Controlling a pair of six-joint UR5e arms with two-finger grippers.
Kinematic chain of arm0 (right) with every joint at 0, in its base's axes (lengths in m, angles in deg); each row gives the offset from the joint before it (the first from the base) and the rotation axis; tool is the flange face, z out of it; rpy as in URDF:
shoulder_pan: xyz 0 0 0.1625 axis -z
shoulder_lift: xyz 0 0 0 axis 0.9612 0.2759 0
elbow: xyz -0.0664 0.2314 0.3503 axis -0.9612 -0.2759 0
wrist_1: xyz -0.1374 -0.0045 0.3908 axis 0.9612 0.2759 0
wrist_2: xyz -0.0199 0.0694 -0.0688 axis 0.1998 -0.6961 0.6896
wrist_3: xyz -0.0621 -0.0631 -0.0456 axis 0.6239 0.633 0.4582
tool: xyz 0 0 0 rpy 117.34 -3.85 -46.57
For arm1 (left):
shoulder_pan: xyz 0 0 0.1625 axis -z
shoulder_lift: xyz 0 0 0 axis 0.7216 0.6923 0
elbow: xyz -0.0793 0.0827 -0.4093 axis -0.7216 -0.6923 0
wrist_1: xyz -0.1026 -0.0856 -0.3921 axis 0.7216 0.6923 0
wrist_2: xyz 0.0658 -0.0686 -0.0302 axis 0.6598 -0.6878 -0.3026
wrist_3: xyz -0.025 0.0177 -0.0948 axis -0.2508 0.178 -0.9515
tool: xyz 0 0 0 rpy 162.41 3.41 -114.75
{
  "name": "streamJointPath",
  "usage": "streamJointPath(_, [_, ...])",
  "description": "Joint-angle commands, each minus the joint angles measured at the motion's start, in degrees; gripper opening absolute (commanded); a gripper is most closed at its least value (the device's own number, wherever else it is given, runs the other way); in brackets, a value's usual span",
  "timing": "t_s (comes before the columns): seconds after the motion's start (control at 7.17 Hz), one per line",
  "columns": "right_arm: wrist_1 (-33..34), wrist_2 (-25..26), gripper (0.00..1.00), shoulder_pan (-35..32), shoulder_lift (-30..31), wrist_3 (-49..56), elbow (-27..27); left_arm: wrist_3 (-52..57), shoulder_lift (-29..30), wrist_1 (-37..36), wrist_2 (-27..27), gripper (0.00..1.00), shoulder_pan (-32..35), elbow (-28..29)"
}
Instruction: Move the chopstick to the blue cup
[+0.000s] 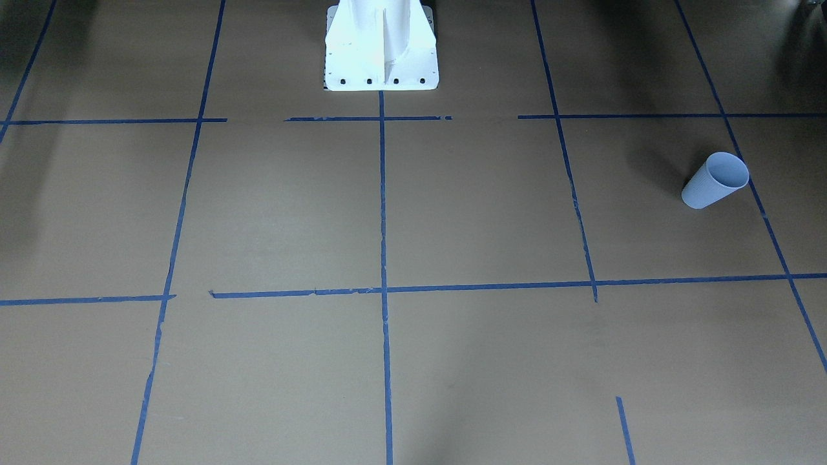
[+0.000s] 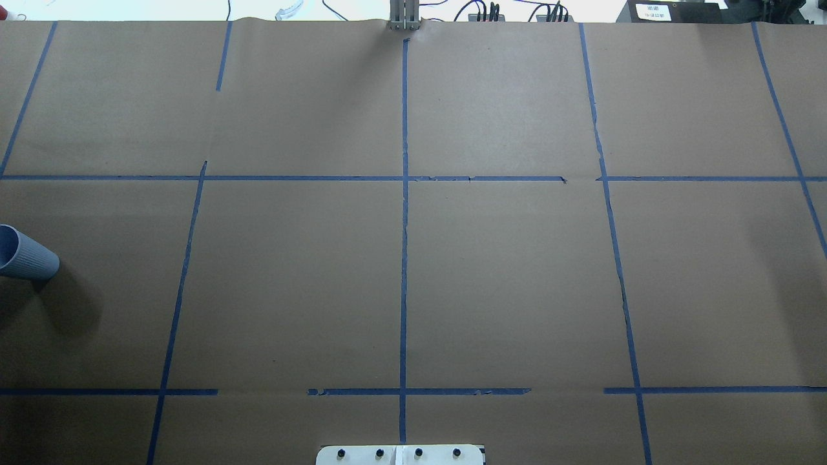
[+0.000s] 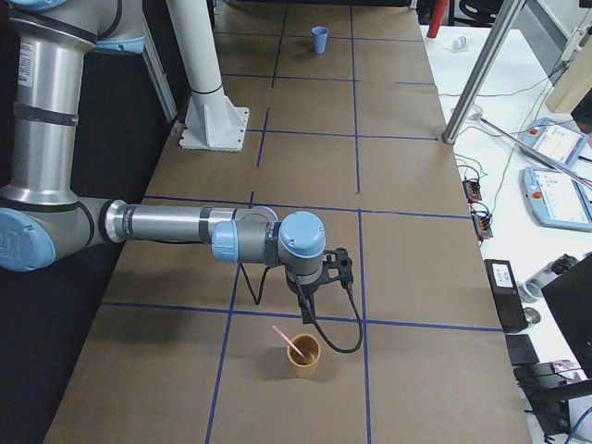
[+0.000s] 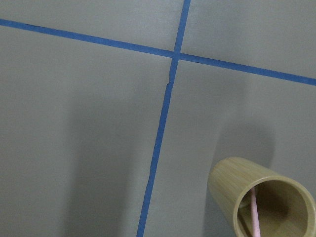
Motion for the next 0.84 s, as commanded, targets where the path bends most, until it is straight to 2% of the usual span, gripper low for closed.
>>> streamJointPath(0.0, [0.04, 0.04, 0.99, 0.68, -0.09, -0.12, 0.06, 1.77, -2.45, 1.94, 0.11, 1.0, 0.04, -1.91])
streamJointPath(0.28, [0.04, 0.13, 0.99, 1.3, -0.09, -0.03, 0.07, 2.41, -5.02, 1.96, -0.15, 1.0, -0.22, -4.2])
streamJointPath(0.7, [0.13, 0.13, 0.99, 1.48, -0.09, 0.06, -0.02, 2.84, -4.93, 4.31, -1.11, 1.0, -0.22, -0.97])
